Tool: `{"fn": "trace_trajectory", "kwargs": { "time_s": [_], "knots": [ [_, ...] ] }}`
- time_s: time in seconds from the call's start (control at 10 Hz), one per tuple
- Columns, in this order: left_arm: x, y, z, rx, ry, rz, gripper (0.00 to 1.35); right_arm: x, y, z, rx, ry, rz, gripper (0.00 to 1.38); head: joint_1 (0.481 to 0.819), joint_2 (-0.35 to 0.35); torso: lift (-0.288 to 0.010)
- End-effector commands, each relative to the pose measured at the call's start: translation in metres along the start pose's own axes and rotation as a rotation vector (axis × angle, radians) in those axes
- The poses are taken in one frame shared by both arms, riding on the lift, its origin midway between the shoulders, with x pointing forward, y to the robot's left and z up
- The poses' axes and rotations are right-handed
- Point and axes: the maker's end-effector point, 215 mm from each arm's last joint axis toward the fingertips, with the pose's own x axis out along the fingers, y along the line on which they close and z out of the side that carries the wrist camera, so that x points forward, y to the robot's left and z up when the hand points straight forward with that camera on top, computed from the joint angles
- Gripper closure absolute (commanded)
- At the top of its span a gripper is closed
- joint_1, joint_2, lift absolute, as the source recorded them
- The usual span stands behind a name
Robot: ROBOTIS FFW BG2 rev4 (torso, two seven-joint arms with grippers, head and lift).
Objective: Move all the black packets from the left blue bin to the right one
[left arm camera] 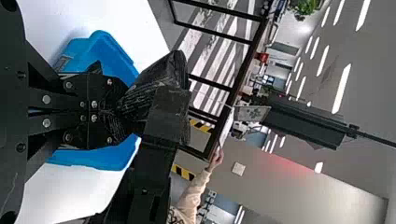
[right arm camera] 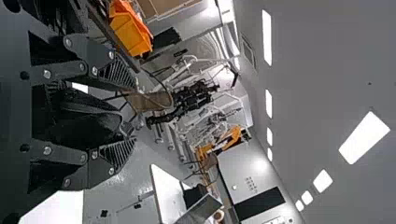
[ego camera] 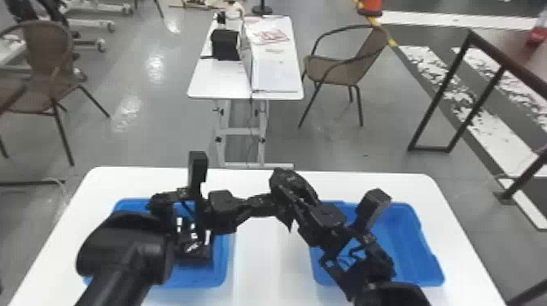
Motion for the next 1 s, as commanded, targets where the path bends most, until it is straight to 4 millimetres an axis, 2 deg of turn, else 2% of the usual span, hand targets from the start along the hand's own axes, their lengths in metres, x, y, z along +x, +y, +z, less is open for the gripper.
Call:
{"fn": "trace_trajectory", "kwargs": {
  "time_s": [0.0, 0.4, 0.5, 0.6, 0.7, 0.8, 0.9],
  "knots": [
    [-0.003, 0.003, 0.002, 0.001, -0.005, 0.007, 1.22, -0.005, -0.003, 0.003, 0.018, -0.032, -0.018, 1.28, 0.695, -0.077, 0.0],
    [-0.004, 0.004, 0.001, -0.005, -0.018, 0.017, 1.21, -0.011, -0.009, 0.004, 0.059, -0.057, -0.034, 1.28, 0.695, -0.088, 0.0],
    [-0.006, 0.009, -0.001, -0.019, -0.027, 0.047, 0.98, -0.013, -0.011, 0.003, 0.077, -0.066, -0.039, 1.28, 0.695, -0.089, 0.0],
    [-0.011, 0.016, -0.014, -0.062, -0.01, 0.079, 0.45, -0.014, -0.017, 0.005, 0.09, -0.08, -0.053, 1.28, 0.695, -0.089, 0.0],
    [-0.02, 0.02, -0.019, -0.06, -0.012, 0.098, 0.09, -0.017, -0.031, 0.01, 0.08, -0.09, -0.085, 1.28, 0.695, -0.087, 0.0],
    [-0.033, 0.024, -0.024, -0.071, -0.029, 0.128, 0.08, -0.023, -0.054, 0.016, 0.068, -0.104, -0.129, 1.28, 0.695, -0.087, 0.0],
    [-0.05, 0.031, -0.029, -0.083, -0.047, 0.177, 0.16, -0.031, -0.081, 0.023, 0.051, -0.115, -0.18, 1.28, 0.695, -0.092, 0.0]
  ]
}}
